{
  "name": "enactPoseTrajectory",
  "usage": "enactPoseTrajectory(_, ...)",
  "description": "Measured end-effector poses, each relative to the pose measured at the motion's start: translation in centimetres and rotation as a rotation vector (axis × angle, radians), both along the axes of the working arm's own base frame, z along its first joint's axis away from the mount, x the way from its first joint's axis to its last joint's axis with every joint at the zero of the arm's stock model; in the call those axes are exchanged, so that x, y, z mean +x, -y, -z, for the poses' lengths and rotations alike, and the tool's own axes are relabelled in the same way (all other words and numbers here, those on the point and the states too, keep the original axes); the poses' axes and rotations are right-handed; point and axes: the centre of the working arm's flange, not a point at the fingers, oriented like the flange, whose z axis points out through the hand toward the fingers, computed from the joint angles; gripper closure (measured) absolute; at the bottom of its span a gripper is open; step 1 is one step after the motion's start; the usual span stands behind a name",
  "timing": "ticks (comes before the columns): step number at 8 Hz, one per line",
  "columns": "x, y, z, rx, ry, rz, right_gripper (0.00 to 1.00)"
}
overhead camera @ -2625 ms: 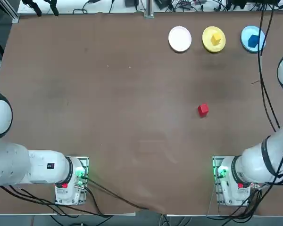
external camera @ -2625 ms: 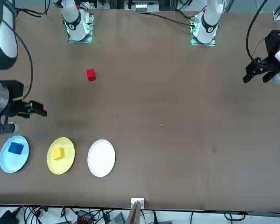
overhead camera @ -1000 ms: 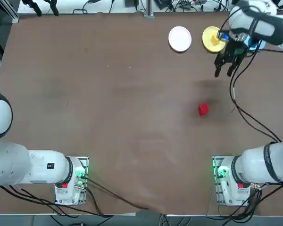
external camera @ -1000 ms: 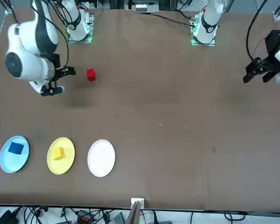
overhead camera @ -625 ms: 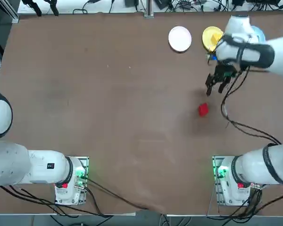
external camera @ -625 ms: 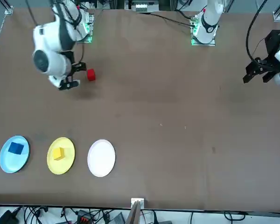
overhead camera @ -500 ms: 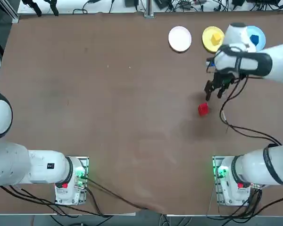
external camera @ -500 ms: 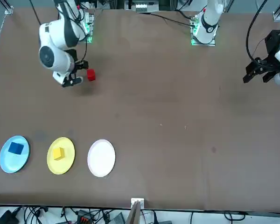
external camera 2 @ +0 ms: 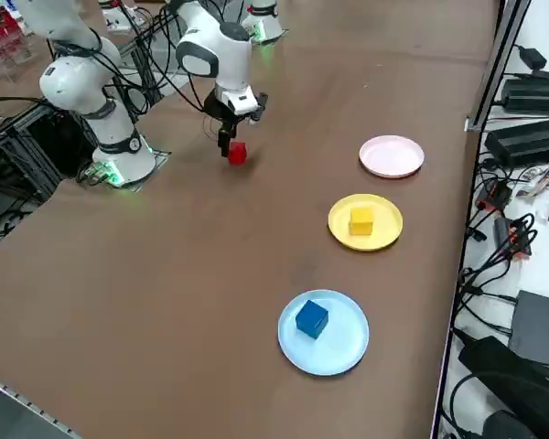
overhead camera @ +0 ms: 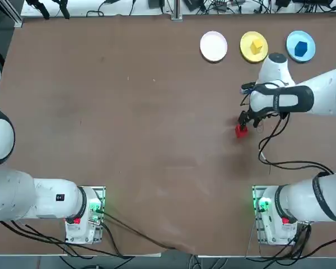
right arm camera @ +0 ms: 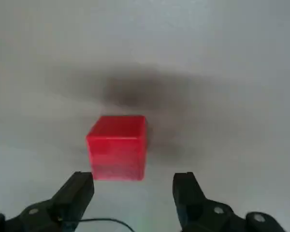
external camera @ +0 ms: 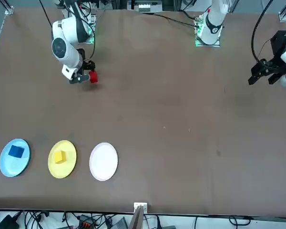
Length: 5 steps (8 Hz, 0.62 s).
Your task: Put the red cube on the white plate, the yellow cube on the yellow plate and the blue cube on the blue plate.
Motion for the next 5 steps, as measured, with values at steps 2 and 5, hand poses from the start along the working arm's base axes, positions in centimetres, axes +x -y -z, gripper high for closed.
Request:
enactPoseTrajectory(2, -0.3, -1.3, 0.5, -0.005, 0.012, 0.0, 0.0)
enactPoseTrajectory(5, -0.2, -2.0, 2.1, 0.004, 0.036, -0.01, 0.0)
